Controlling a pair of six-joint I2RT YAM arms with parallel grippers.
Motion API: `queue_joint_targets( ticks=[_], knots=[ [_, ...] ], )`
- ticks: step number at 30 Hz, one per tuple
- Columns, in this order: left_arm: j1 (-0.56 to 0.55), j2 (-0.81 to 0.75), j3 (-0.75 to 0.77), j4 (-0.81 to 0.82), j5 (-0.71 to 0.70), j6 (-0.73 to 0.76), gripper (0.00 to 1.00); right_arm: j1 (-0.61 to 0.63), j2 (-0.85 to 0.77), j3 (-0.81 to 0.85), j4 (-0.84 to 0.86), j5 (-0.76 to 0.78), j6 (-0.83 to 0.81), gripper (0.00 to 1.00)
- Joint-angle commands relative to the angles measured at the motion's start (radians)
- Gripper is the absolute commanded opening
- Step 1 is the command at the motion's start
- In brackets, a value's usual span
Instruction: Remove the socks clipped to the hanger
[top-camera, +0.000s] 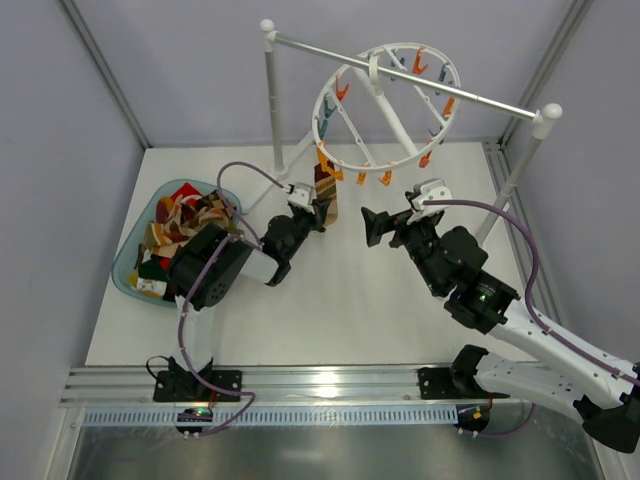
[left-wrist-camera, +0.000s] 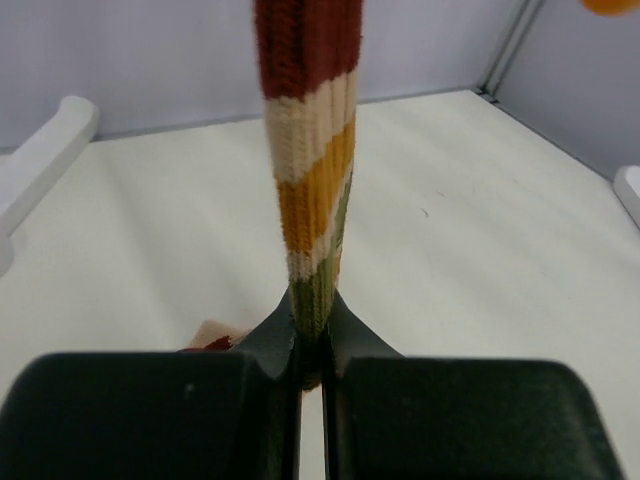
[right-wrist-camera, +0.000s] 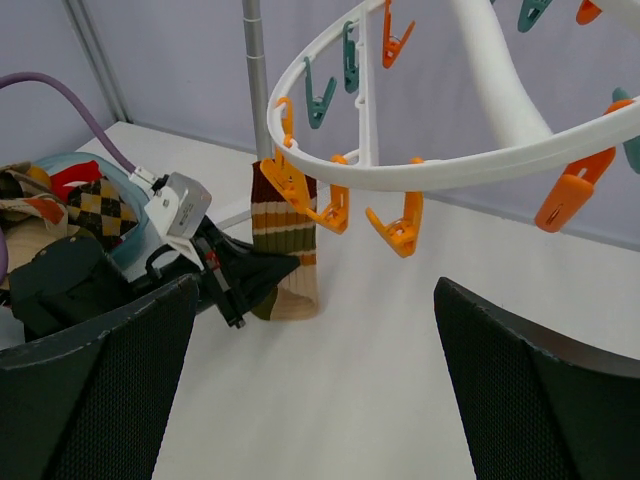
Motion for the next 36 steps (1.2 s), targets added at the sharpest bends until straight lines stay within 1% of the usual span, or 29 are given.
queue_joint_targets(
  ticks=[1, 6, 11, 18, 22, 28, 32, 36],
  knots=[
    [-0.105, -0.100, -0.052, 0.249, -0.053, 0.112, 0.00, -0.003, -0.017, -0.004, 0.040, 0.006, -0.002, 1.00],
    [-0.177, -0.161, -0.121, 0.249, -0.080, 0.144, 0.00, -0.002, -0.042, -0.016, 0.040, 0.018, 0.001, 1.00],
    [-0.286, -0.221, -0.163, 0.249, -0.114, 0.190, 0.00, -0.002, -0.054, -0.022, 0.034, 0.021, 0.004, 1.00],
    [-0.443, -0.307, -0.213, 0.247, -0.177, 0.295, 0.00, -0.002, -0.060, -0.024, 0.028, 0.021, 0.004, 1.00],
    [-0.466, -0.345, -0.241, 0.246, -0.202, 0.290, 0.00, -0.002, -0.054, -0.018, 0.028, 0.009, 0.004, 1.00],
    [-0.489, -0.391, -0.236, 0.157, -0.260, 0.307, 0.00, -0.002, 0.018, 0.025, 0.015, 0.015, 0.014, 1.00],
    [-0.493, -0.402, -0.226, 0.108, -0.262, 0.305, 0.00, -0.002, 0.084, 0.070, -0.006, 0.023, 0.024, 1.00],
    [-0.498, -0.403, -0.210, 0.080, -0.232, 0.305, 0.00, 0.000, 0.132, 0.105, -0.025, 0.006, 0.031, 0.99]
  ],
)
